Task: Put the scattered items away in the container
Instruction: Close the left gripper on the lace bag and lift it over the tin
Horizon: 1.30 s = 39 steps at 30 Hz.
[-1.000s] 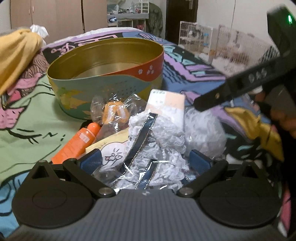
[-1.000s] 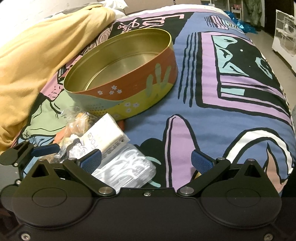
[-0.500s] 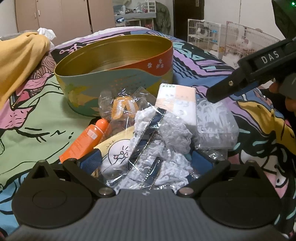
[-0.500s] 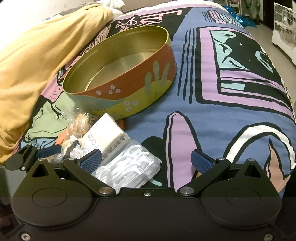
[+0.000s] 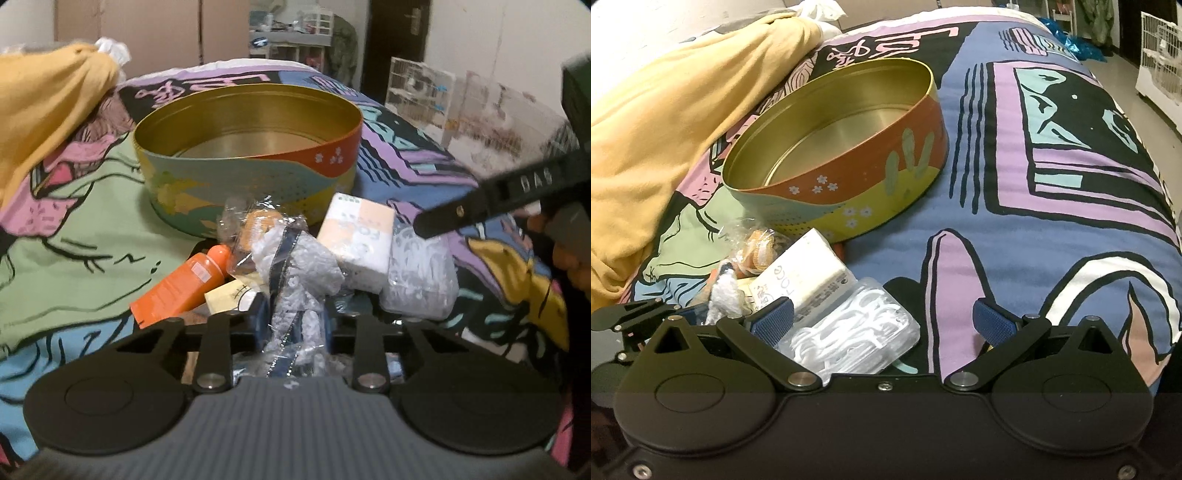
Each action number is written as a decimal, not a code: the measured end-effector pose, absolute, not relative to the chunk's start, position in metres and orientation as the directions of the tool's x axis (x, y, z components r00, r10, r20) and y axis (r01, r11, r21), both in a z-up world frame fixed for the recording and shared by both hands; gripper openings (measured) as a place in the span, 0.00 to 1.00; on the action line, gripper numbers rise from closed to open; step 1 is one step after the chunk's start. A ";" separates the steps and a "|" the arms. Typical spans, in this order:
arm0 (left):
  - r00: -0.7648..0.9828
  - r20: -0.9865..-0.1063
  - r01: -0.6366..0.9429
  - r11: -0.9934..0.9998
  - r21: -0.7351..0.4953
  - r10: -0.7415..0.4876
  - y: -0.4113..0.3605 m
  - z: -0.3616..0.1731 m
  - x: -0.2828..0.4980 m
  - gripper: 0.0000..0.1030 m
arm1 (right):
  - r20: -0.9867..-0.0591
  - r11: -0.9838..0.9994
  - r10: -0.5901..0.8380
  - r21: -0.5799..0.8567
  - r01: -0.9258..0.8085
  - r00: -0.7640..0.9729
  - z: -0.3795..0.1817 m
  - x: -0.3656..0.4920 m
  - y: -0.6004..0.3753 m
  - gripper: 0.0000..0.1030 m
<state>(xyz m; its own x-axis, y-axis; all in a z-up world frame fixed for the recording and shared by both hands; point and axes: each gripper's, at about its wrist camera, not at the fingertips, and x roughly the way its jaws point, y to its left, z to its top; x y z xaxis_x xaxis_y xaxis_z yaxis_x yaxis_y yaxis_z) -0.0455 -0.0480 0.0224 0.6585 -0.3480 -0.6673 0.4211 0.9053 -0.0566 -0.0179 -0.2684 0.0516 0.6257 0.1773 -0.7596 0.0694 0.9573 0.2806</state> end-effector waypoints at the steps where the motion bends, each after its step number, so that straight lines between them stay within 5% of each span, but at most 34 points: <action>1: 0.656 -0.666 0.413 0.907 -0.079 -0.356 -0.045 0.024 -0.045 0.28 | -0.759 0.957 0.179 0.282 0.069 0.626 0.052 -0.018 -0.268 1.00; 39: 0.772 -0.512 0.363 0.922 -0.133 -0.378 -0.025 0.125 -0.012 0.25 | -0.740 0.950 0.203 0.306 0.053 0.641 0.054 -0.019 -0.268 1.00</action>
<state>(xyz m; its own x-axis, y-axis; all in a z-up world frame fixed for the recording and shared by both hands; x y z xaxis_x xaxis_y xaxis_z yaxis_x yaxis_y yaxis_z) -0.0115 -0.0252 0.1255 0.7717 -0.3778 -0.5115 0.3633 0.9221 -0.1329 -0.0188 -0.2684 0.0537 0.6413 0.2030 -0.7400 0.0527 0.9505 0.3064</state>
